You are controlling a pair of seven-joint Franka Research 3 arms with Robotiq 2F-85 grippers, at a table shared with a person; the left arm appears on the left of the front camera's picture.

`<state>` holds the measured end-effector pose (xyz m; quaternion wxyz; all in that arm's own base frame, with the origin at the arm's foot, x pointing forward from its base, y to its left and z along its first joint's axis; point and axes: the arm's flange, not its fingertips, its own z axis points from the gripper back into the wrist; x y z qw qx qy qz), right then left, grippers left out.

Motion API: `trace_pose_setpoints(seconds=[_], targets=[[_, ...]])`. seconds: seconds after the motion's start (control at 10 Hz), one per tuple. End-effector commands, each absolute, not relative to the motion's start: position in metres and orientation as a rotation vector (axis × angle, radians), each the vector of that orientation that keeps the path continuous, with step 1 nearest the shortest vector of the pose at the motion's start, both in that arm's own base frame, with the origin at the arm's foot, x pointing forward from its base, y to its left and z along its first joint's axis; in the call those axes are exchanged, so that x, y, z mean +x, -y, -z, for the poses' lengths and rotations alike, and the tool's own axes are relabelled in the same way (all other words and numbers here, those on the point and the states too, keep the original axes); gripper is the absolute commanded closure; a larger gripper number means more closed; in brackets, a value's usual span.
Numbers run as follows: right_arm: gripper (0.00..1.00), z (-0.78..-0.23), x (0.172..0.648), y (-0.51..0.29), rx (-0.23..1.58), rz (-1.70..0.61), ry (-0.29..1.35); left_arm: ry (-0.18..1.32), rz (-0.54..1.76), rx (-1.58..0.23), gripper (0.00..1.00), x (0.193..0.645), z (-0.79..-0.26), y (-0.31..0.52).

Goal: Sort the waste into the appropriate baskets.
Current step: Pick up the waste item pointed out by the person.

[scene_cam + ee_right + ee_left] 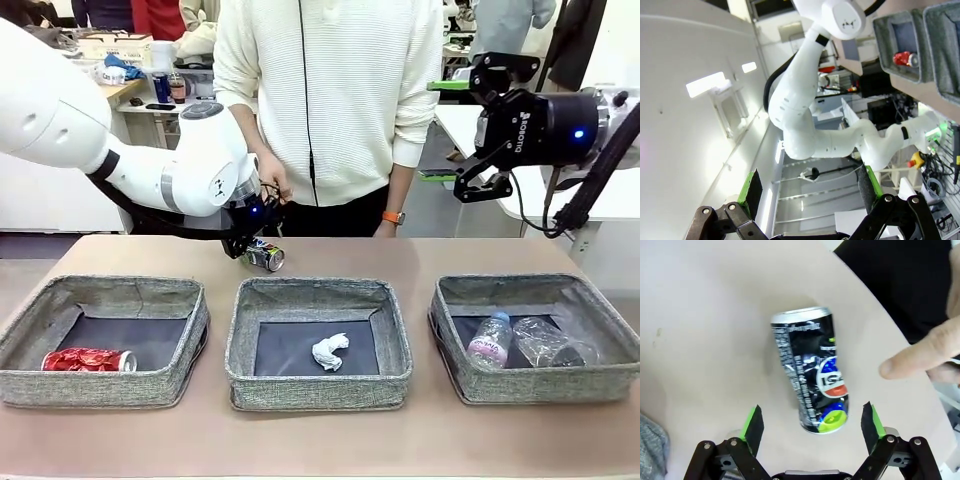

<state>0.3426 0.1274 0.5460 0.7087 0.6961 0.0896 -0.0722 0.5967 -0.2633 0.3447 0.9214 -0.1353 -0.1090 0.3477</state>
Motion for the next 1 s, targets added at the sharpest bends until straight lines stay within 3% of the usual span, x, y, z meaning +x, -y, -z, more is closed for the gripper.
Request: trace_pose_setpoints(seconds=[0.0, 0.8, 0.9], targets=[[0.00, -0.548, 0.343, -0.130, 1.565, 0.164, -0.188, 0.198, -0.729, -0.240, 0.00, 0.591, -0.339, 0.263], [0.00, -0.548, 0.343, -0.130, 1.565, 0.164, -0.188, 0.130, -0.725, -0.219, 0.00, 0.591, -0.326, 0.264], [0.00, -0.548, 0.343, -0.130, 1.565, 0.164, -0.188, 0.113, -0.718, -0.183, 0.42, 0.591, -0.326, 0.263]])
